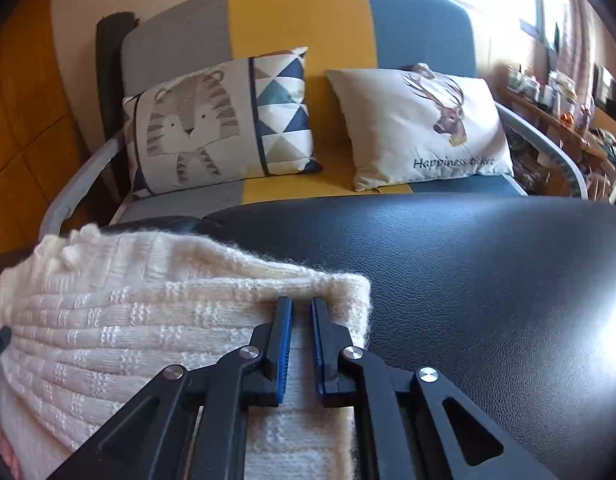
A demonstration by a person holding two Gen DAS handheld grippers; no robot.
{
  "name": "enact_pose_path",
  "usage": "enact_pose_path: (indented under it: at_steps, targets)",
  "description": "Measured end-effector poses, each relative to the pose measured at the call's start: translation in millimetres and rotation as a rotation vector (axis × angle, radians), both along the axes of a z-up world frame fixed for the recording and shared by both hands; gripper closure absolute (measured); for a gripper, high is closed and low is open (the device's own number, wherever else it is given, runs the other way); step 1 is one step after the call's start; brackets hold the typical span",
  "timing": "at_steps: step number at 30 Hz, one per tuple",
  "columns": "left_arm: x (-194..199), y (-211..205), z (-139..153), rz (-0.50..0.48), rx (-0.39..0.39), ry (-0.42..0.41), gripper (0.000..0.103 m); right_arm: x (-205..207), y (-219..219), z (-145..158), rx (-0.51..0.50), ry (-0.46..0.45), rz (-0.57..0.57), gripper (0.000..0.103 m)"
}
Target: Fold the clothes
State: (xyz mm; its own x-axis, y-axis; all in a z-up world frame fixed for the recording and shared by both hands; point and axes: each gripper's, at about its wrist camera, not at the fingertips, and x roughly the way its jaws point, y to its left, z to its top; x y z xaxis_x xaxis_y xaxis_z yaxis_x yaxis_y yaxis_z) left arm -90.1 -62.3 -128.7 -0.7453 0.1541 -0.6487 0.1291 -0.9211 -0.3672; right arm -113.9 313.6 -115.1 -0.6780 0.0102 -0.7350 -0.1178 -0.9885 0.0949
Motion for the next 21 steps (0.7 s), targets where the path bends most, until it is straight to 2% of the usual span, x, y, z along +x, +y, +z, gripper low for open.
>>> enact_pose_path:
  at_steps: [5,8,11,13,16,18,20,21]
  targets:
    - [0,0,-2,-0.001,0.003,0.006,0.064,1,2,2,-0.028,0.009,0.018,0.093]
    - [0,-1,-2,-0.001,0.008,0.007,0.064,10,21,16,-0.150,-0.001,0.004,0.093]
    - [0,-1,-2,-0.002,0.006,0.008,0.064,51,30,44,-0.235,0.114,-0.005,0.093]
    - [0,0,-2,-0.002,0.006,0.008,0.064,75,18,52,-0.174,0.127,0.021,0.093]
    - [0,-1,-2,-0.002,0.014,0.009,0.064,97,-7,47,-0.067,0.124,0.087,0.093]
    - [0,-2,-3,-0.003,0.023,0.009,0.064,96,-21,30,-0.023,0.069,0.110,0.093]
    - [0,-2,-3,-0.004,0.026,0.010,0.064,92,-24,10,0.045,-0.013,0.070,0.095]
    - [0,-2,-3,-0.004,0.027,0.010,0.064,92,-21,6,0.035,-0.011,0.060,0.096]
